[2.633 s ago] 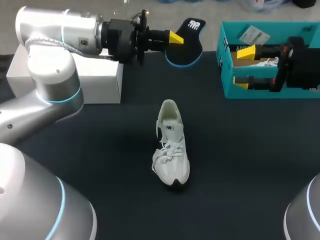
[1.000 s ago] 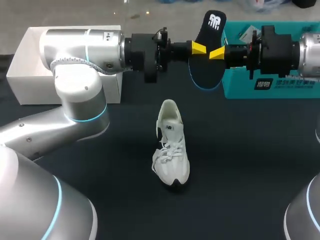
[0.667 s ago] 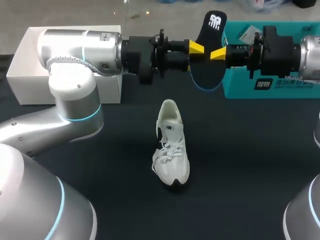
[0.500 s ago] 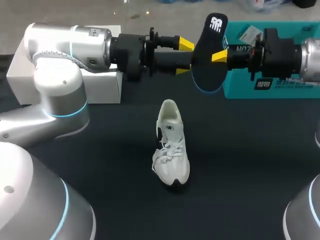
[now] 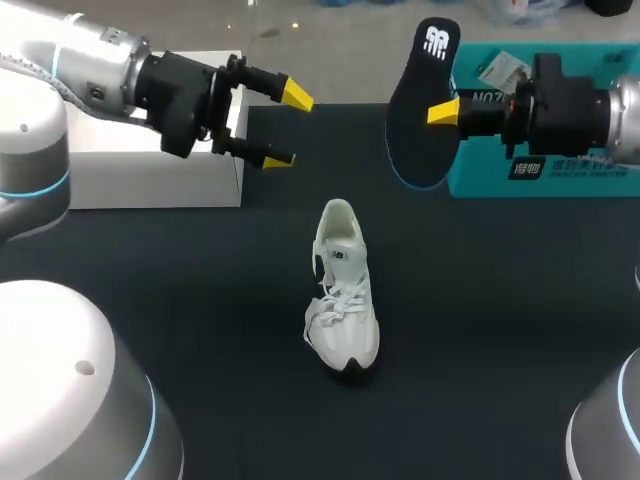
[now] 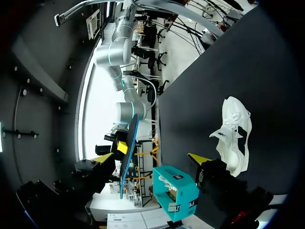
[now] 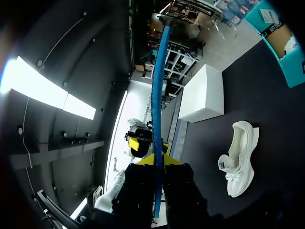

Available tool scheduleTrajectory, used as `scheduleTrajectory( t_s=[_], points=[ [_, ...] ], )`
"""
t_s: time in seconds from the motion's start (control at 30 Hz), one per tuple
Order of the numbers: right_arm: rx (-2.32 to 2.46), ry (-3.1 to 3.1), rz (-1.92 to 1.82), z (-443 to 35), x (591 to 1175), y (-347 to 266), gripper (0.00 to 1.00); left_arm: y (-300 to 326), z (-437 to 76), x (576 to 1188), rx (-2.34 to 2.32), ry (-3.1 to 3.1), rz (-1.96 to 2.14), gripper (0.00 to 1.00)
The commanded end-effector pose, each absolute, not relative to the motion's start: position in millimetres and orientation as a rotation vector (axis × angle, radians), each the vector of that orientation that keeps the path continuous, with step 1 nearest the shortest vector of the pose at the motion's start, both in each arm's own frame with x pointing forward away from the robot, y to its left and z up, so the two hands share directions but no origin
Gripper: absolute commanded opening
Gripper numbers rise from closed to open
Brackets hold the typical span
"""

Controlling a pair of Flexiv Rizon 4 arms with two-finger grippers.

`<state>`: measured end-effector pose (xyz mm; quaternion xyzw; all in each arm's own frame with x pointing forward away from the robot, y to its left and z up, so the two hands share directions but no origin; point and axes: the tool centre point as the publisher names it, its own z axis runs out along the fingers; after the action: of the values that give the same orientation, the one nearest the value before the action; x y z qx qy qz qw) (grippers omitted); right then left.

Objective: Take the shoe out of the shoebox, open the shoe tongue, remove and reinsert the insole, then place the shoe into the shoebox

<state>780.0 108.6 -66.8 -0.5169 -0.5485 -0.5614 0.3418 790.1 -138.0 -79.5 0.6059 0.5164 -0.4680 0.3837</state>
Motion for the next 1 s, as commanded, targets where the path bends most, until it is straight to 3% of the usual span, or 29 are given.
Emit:
scheduleTrajectory(
  t_s=[0.03,1.0],
  points=[
    [-1.361,-1.435,-1.483,-64.6,770.3,103.8,0.00,-85.4,-82.2,797.3,1.604,1.347,-1.164,1.00],
    [-1.417,-1.544,-1.637,-58.9,746.0,143.7,0.00,79.9,-128.6,850.1,1.794,1.463,-1.000,1.00]
  ],
)
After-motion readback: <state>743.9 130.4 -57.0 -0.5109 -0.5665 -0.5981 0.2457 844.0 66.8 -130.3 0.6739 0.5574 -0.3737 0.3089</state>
